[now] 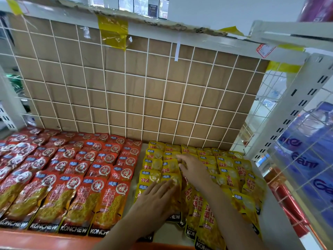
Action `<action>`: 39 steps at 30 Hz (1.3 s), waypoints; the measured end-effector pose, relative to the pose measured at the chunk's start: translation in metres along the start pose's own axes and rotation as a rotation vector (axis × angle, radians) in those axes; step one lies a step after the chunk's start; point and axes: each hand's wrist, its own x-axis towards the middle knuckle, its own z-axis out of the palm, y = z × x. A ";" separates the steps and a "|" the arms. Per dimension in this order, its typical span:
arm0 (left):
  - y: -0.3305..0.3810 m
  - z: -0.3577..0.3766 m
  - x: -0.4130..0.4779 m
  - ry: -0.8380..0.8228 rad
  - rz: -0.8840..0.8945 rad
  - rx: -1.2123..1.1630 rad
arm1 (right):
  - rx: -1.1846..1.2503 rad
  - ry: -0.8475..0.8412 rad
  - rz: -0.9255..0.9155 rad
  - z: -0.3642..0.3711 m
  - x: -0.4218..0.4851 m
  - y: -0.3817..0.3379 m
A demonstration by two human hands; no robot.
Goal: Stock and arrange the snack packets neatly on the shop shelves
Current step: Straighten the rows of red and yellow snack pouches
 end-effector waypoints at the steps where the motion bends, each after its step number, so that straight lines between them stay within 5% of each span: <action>1: 0.000 -0.001 0.000 0.002 -0.002 0.005 | -0.007 -0.022 -0.021 0.001 0.007 -0.002; 39: -0.007 0.007 0.002 0.121 0.063 0.104 | 0.007 -0.048 0.326 0.012 0.041 -0.017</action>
